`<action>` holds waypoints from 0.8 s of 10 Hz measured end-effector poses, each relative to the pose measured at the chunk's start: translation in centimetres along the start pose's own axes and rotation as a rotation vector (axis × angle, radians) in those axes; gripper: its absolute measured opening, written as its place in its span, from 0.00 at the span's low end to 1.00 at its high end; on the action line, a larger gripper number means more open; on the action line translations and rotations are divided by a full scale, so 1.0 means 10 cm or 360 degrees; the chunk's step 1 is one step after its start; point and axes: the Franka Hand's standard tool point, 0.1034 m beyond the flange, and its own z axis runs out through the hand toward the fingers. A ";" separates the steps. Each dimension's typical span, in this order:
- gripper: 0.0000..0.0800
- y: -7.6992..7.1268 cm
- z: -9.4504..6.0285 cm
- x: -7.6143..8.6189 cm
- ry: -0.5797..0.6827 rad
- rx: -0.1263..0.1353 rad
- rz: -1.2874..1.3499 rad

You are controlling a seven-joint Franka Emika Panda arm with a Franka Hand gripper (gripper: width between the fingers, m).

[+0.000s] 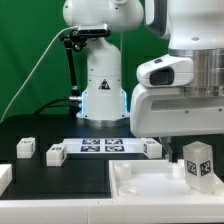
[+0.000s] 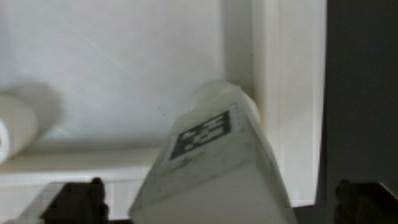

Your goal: Assemble one leg

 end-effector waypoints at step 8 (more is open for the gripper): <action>0.36 -0.06 0.02 0.01 0.0017 0.0002 0.0058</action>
Offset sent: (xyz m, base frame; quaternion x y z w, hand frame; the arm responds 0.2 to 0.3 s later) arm 0.0000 0.0000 0.0000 0.0000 0.0000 0.0000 1.0000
